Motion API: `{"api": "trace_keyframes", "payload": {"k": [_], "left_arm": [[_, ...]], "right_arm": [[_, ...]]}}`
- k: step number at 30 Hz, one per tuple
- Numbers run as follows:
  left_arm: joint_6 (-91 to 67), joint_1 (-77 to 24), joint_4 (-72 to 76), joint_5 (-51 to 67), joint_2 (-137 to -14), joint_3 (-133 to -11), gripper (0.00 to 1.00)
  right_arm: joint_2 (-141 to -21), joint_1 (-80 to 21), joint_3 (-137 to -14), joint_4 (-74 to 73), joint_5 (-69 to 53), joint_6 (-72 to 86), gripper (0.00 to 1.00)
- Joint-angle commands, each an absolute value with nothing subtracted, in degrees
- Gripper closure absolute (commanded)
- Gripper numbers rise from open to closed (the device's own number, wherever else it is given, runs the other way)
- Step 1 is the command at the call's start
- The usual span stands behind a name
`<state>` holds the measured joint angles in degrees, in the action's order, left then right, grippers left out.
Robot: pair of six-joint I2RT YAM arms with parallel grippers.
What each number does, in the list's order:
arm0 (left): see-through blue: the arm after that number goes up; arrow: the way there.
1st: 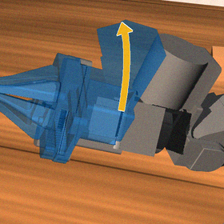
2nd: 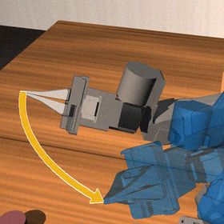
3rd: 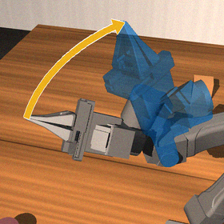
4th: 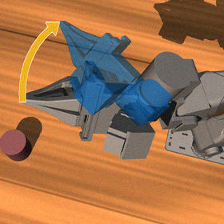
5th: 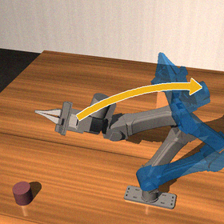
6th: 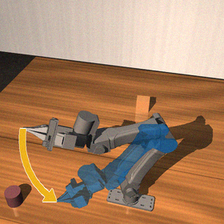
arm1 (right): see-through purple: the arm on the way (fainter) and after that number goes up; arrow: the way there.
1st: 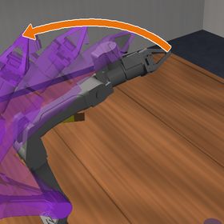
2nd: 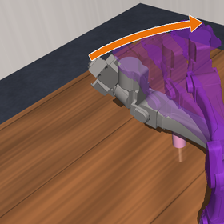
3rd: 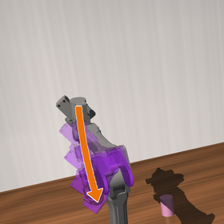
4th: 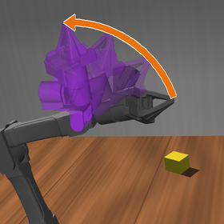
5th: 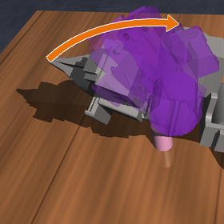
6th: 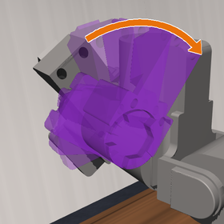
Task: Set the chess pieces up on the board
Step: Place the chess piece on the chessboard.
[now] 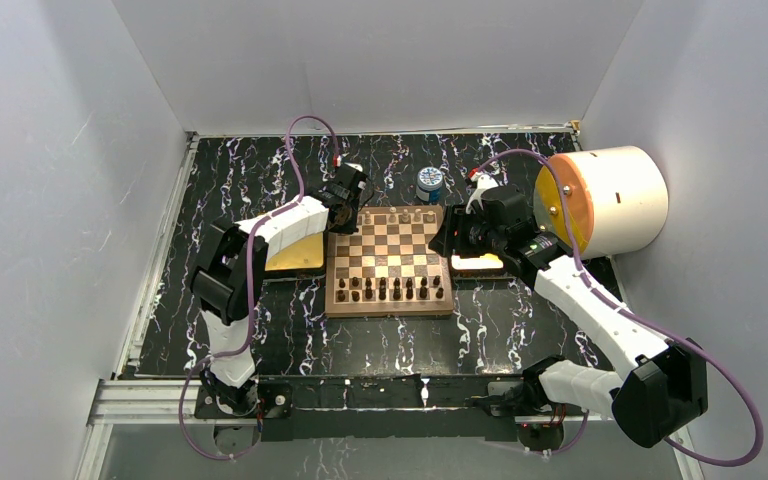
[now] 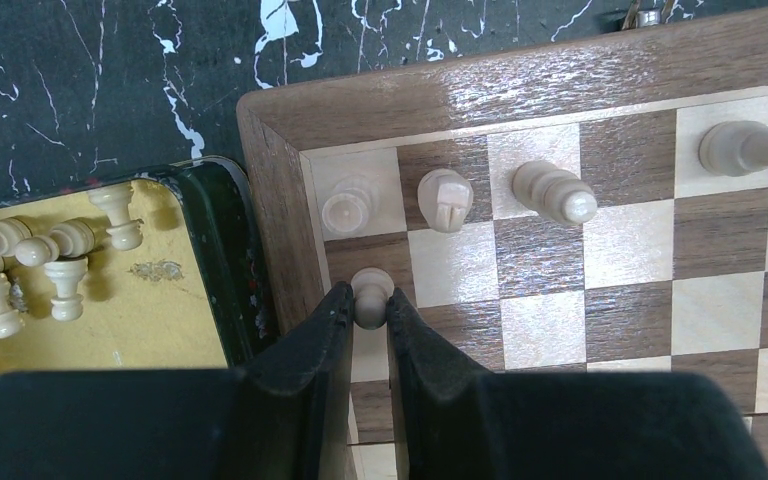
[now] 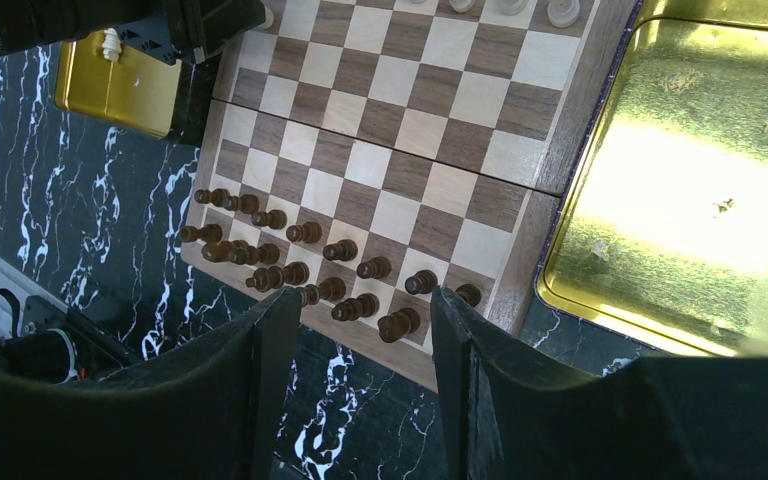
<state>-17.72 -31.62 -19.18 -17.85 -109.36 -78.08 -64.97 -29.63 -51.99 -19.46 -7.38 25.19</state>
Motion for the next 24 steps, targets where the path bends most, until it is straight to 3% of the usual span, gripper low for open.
{"api": "trace_keyframes", "payload": {"k": [1,5,16,24], "left_arm": [[-17.1,-31.4,-19.4,-19.6,-110.3,-79.7,0.86],[-17.1,-31.4,-19.5,-19.9,-110.2,-79.6,0.84],[-16.7,-31.4,-20.8,-19.2,-109.3,-80.6,0.66],[-17.1,-31.4,-23.4,-17.3,-105.4,-81.8,0.63]], "right_arm": [[-63.5,-29.4,-53.4,-17.0,-6.9,24.6,0.4],[-63.8,-29.4,-53.7,-17.0,-6.8,24.5,0.4],[-63.8,-29.4,-53.3,-16.5,-7.0,24.7,0.4],[-63.4,-29.4,-52.6,-16.6,-7.1,24.7,0.4]]}}
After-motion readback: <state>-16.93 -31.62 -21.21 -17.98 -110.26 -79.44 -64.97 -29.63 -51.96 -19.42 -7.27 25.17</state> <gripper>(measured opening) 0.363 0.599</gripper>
